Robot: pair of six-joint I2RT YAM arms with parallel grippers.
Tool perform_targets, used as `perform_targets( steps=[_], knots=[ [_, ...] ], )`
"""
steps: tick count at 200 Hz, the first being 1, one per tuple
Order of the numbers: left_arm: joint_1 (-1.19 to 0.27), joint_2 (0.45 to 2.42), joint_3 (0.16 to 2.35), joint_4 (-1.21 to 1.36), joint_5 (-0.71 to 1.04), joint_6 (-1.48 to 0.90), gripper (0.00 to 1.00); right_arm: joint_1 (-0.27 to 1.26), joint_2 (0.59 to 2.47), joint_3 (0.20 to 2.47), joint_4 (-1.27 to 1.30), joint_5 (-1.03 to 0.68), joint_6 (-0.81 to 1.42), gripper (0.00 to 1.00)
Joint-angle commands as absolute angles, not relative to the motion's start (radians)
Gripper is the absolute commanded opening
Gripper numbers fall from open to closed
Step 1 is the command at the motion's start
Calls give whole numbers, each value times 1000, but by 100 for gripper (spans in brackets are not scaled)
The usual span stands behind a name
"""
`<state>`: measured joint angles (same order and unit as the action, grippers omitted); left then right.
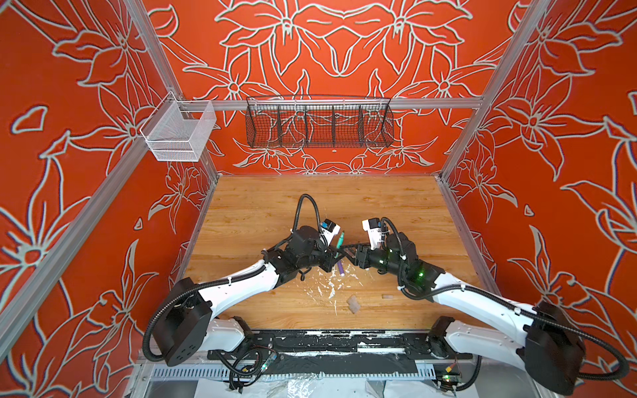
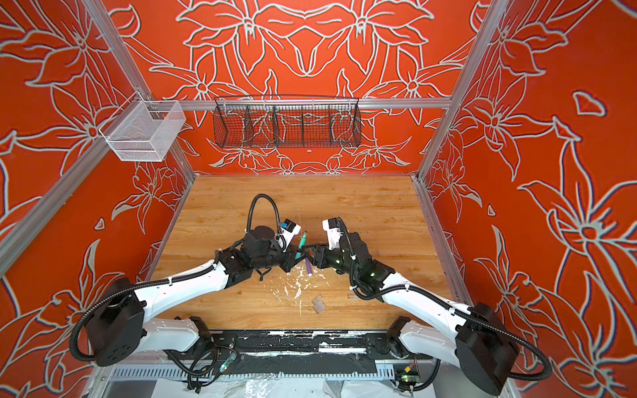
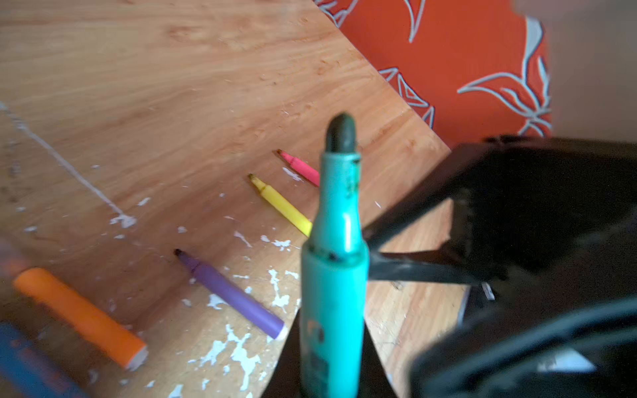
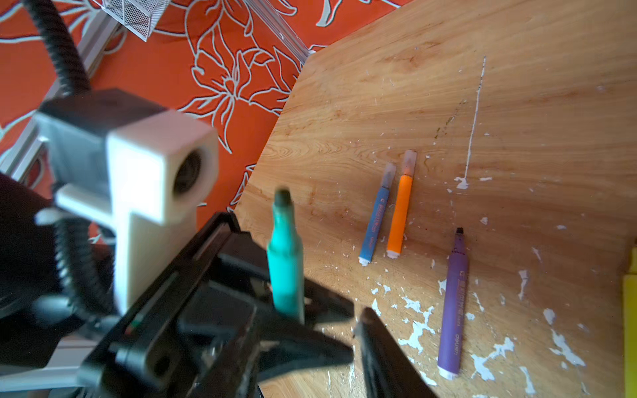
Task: Insert the pens into the pen caps
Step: 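Move the right gripper away toward the translucent caps near the robot, then lower the right gripper and close it on a translucent cap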
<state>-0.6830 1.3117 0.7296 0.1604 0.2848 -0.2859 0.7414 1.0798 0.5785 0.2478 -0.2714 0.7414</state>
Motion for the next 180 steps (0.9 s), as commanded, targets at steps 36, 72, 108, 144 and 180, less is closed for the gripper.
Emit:
perform_targets(
  steps=[36, 72, 108, 144, 180],
  knots=[
    [-641, 1201, 626, 304, 73, -318, 0, 752, 992, 627, 0, -23, 667, 50],
    [-641, 1133, 600, 305, 78, -291, 0, 767, 888, 660, -368, 68, 731, 46],
    [-641, 1106, 564, 353, 97, -308, 0, 803, 738, 607, -659, 36, 828, 47],
    [-641, 1125, 573, 353, 121, -298, 0, 825, 677, 539, -746, -35, 879, 50],
    [-641, 1125, 578, 344, 123, -285, 0, 839, 818, 529, -729, -99, 875, 50]
  ],
)
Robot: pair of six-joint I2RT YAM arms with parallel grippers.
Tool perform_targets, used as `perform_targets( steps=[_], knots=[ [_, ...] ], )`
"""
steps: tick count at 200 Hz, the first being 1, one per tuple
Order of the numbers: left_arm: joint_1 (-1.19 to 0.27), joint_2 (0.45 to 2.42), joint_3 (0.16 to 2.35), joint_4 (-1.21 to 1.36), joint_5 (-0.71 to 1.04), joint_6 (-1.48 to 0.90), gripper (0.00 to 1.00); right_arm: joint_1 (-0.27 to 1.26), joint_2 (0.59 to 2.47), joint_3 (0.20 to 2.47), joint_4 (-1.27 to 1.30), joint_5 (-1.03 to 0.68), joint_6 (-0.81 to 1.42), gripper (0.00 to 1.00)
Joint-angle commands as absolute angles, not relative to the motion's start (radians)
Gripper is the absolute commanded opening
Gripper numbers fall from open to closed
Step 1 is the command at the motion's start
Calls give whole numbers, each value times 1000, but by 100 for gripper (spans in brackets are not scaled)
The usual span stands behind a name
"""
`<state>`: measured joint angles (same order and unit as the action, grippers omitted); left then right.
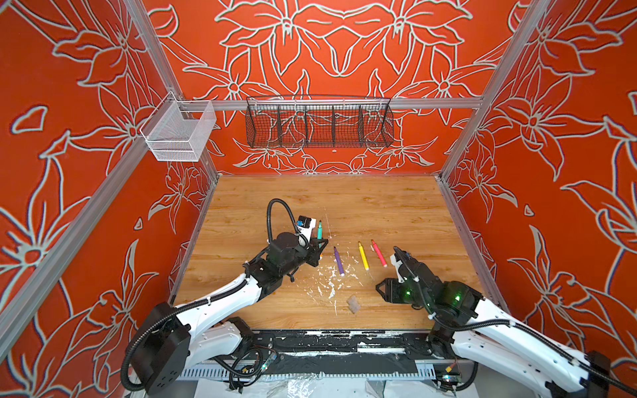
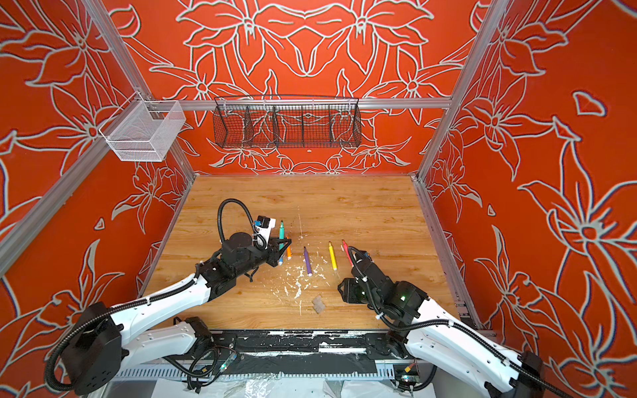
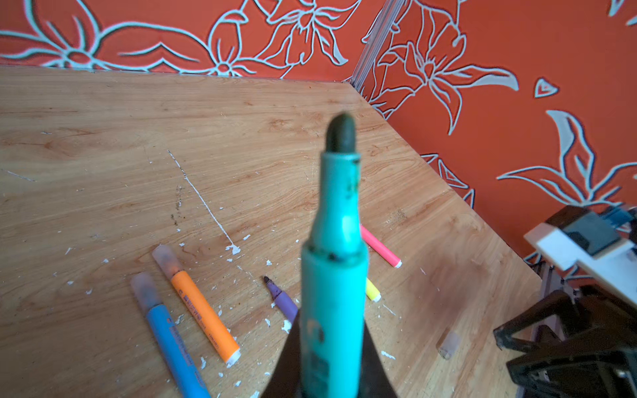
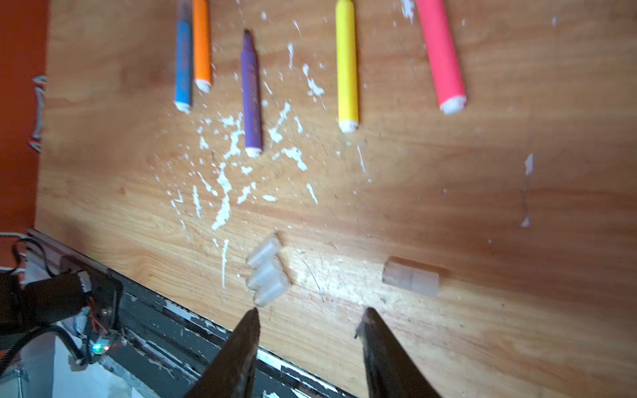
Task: Insert the pens into the pen caps
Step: 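Lower the right gripper and close it on a translucent cap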
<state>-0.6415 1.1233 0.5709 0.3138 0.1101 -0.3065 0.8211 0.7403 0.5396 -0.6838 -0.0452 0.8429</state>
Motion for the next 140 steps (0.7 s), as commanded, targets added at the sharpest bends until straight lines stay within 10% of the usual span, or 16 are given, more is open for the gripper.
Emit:
perform_targets(
  steps=[1, 140],
  knots=[
    [-641, 1125, 578, 345, 124, -284, 0, 839, 822, 528, -729, -99, 875, 50],
    [-641, 1133, 582, 344, 116, -276, 0, 851, 983, 484, -637, -19, 863, 65]
  ],
)
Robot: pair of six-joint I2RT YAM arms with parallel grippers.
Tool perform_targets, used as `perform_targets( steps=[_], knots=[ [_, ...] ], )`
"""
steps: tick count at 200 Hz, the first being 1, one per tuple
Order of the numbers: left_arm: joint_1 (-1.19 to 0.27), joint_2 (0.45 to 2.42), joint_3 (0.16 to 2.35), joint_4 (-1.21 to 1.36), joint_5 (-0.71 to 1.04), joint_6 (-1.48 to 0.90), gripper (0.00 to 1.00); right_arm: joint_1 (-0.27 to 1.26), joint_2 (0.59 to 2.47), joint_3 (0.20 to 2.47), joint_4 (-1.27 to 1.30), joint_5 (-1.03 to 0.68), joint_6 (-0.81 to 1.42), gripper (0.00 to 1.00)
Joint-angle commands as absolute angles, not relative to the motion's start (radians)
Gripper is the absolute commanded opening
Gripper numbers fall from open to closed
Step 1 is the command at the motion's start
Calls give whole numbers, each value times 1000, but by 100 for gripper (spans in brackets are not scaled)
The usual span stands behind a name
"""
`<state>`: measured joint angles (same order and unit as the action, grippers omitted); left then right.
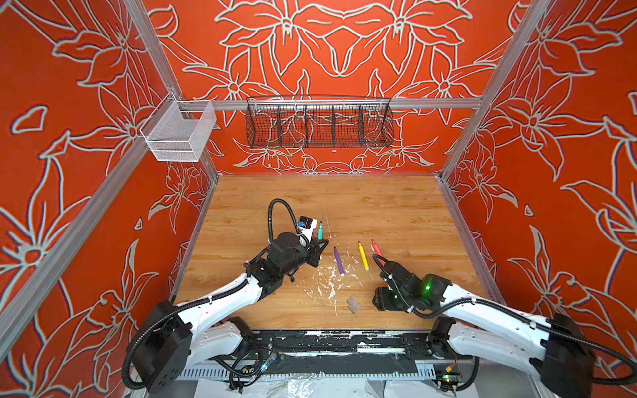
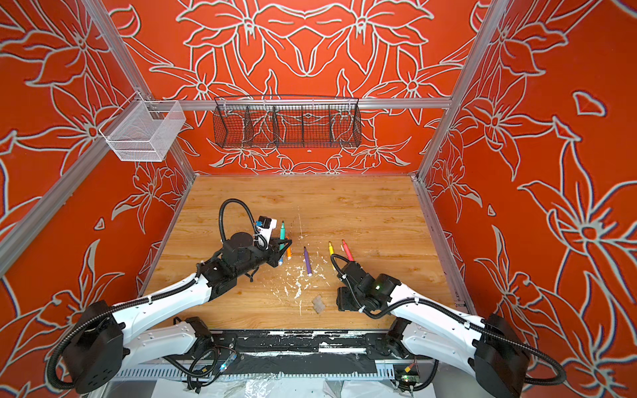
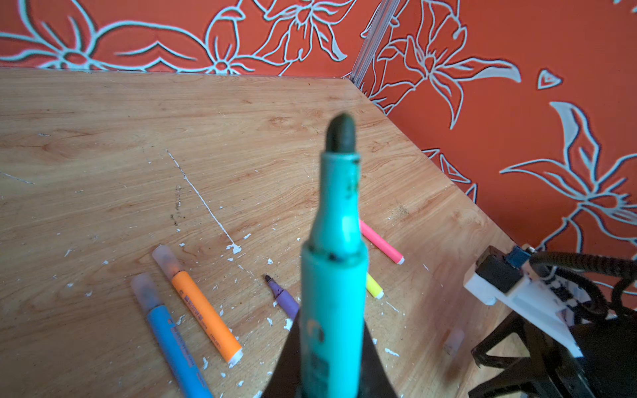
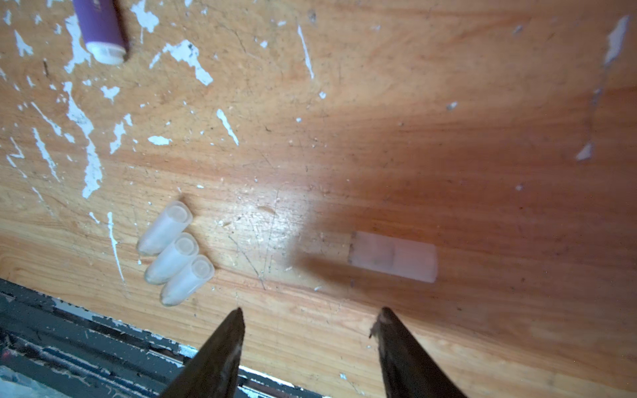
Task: Insert the pens into the pen caps
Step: 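Lower the right gripper and close it on a translucent cap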
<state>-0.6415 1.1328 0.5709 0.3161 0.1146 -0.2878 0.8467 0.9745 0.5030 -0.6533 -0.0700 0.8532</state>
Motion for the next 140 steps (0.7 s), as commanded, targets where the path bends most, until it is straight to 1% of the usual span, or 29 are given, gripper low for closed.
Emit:
perform_targets(
  steps=[1, 38, 140],
  knots=[
    [-641, 1133, 582, 343, 116, -276, 0, 851, 984, 485, -637, -18, 864, 65],
    [-641, 1140, 586, 341, 121, -276, 0, 851, 1004, 481, -614, 18, 858, 67],
    [-641, 1144, 590, 337, 121, -277, 0, 851, 1136, 497, -555, 89, 847, 68]
  ],
)
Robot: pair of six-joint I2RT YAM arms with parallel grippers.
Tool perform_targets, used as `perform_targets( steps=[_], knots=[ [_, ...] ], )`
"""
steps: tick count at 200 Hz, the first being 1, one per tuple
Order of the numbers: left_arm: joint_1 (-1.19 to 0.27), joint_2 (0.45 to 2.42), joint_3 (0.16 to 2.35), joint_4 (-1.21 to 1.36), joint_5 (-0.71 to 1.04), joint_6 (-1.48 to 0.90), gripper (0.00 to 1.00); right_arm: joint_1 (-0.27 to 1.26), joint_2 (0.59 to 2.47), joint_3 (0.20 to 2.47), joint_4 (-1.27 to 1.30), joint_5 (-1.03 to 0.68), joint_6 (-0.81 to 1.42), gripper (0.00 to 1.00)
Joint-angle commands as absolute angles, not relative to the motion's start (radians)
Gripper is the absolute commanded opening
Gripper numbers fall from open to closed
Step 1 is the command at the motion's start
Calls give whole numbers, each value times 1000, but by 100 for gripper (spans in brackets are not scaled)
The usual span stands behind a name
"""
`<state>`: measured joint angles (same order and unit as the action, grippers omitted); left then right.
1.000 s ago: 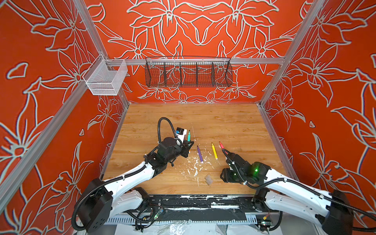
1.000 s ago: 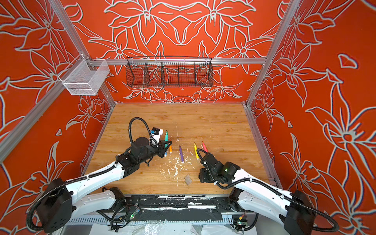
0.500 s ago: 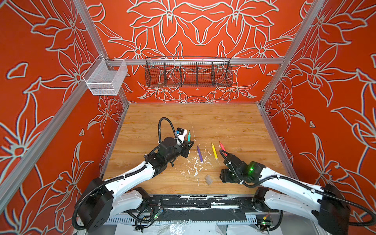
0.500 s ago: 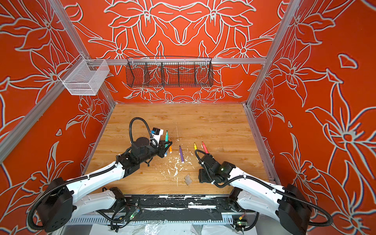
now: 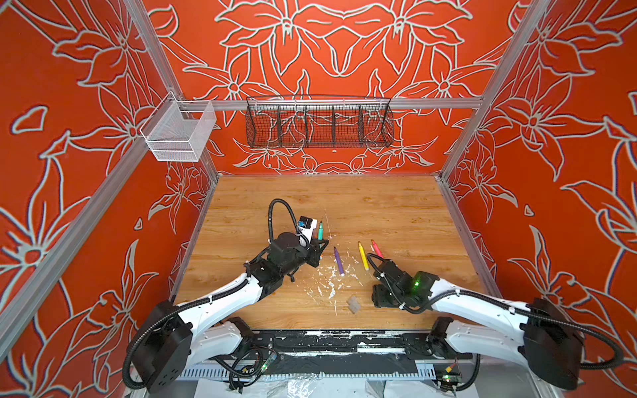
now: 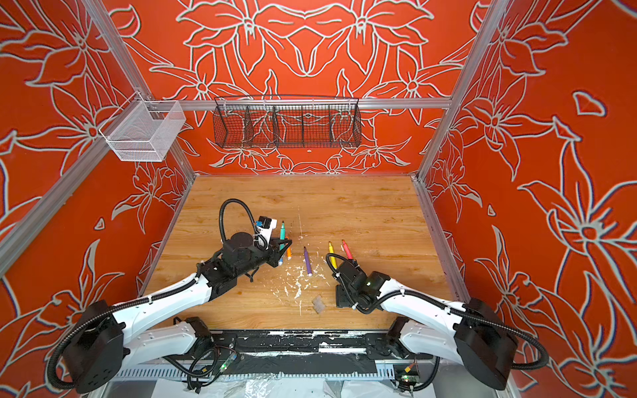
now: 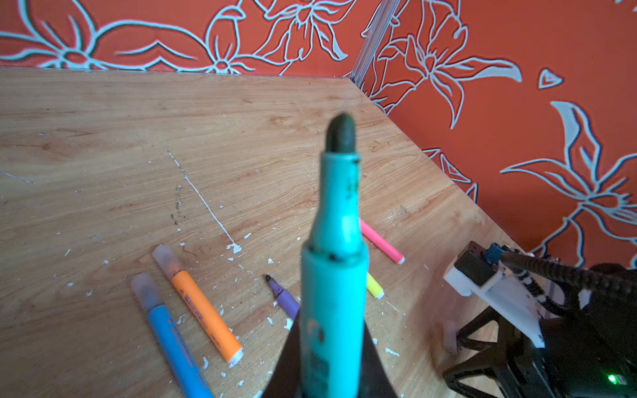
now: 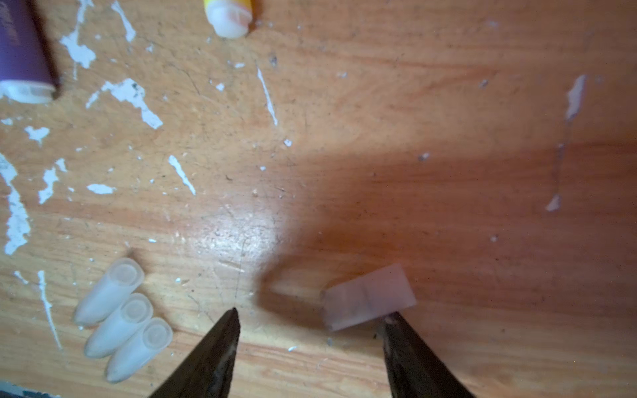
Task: Insert the pens into the pen caps
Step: 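Lower the right gripper and close it on a translucent cap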
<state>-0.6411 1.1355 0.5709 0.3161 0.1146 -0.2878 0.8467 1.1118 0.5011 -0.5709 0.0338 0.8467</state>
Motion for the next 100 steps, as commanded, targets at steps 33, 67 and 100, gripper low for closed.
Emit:
perform_targets(
  steps=[33, 67, 100],
  knots=[
    [-641, 1144, 589, 337, 121, -277, 0, 852, 1178, 512, -558, 118, 840, 59],
    [-641, 1146, 590, 337, 121, -277, 0, 852, 1211, 520, -562, 132, 838, 52],
    [-641, 1148, 591, 337, 123, -276, 0, 851, 1221, 525, -577, 148, 839, 46]
  ],
)
